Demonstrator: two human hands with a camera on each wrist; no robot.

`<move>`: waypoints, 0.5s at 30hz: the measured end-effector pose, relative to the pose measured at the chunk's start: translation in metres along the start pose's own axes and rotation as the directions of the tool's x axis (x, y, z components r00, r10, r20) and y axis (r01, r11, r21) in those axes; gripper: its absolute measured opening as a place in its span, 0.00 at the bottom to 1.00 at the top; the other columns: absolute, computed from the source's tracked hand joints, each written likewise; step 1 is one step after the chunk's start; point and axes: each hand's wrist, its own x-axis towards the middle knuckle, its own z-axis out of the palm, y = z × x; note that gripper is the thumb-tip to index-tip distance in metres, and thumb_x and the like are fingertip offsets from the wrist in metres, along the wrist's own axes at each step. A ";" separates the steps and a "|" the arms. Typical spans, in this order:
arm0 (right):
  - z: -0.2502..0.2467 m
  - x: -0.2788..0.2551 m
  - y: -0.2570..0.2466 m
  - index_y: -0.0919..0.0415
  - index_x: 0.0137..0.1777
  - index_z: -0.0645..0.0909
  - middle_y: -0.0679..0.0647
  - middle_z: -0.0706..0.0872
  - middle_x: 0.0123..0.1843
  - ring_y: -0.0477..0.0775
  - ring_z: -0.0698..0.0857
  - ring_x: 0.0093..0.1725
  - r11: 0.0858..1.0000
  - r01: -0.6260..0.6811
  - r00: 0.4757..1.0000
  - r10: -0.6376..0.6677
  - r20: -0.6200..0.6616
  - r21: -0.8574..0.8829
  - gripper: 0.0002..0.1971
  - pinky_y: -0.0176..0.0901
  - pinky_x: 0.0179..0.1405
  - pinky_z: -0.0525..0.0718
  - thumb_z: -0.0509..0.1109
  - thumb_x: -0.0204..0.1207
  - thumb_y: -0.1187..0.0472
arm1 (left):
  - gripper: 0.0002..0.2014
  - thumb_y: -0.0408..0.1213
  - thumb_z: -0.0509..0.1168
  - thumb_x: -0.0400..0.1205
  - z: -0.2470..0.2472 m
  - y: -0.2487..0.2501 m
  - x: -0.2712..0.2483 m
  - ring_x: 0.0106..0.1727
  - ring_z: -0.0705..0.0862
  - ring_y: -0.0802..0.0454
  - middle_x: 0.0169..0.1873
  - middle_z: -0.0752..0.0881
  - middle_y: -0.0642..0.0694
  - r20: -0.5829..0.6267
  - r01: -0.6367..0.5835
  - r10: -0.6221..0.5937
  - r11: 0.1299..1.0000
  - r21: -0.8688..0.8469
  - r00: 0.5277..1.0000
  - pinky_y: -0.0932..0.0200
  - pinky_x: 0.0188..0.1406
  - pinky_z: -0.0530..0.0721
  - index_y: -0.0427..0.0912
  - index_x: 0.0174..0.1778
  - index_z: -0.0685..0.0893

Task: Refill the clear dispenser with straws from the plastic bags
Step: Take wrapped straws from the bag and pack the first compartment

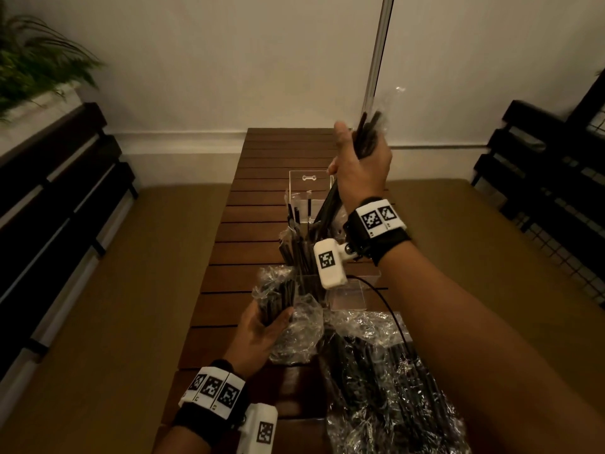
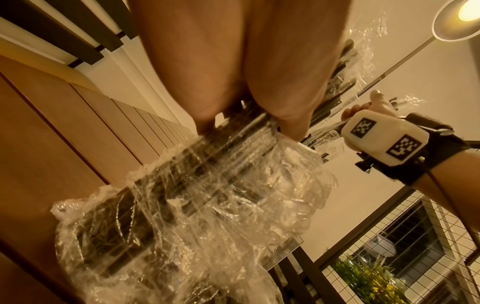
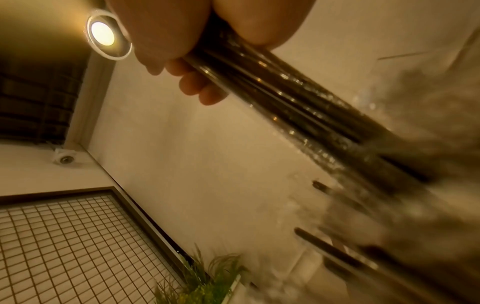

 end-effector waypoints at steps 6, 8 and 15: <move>-0.002 -0.015 0.031 0.62 0.49 0.81 0.51 0.86 0.32 0.43 0.87 0.31 0.997 -0.020 0.992 0.028 0.119 -0.069 0.14 0.27 0.35 0.82 0.72 0.79 0.50 | 0.15 0.30 0.67 0.82 -0.002 0.001 -0.002 0.59 0.89 0.53 0.56 0.91 0.48 0.002 0.000 0.000 1.000 -0.014 1.000 0.64 0.52 0.87 0.39 0.66 0.81; -0.003 -0.020 0.039 0.64 0.53 0.82 0.53 0.88 0.35 0.39 0.87 0.33 0.994 -0.021 0.982 0.040 0.185 -0.107 0.15 0.19 0.33 0.78 0.71 0.80 0.50 | 0.15 0.29 0.66 0.82 -0.001 0.002 -0.002 0.59 0.89 0.56 0.55 0.91 0.50 0.001 -0.012 0.012 1.000 -0.011 1.000 0.68 0.50 0.85 0.38 0.66 0.81; -0.002 -0.025 0.060 0.55 0.48 0.84 0.50 0.91 0.43 0.47 0.90 0.45 0.921 0.047 0.915 0.115 0.387 -0.386 0.18 0.45 0.47 0.88 0.69 0.76 0.39 | 0.16 0.33 0.68 0.81 0.000 0.002 -0.003 0.59 0.89 0.54 0.57 0.90 0.50 0.003 -0.014 0.014 0.999 -0.029 1.000 0.65 0.51 0.86 0.40 0.65 0.81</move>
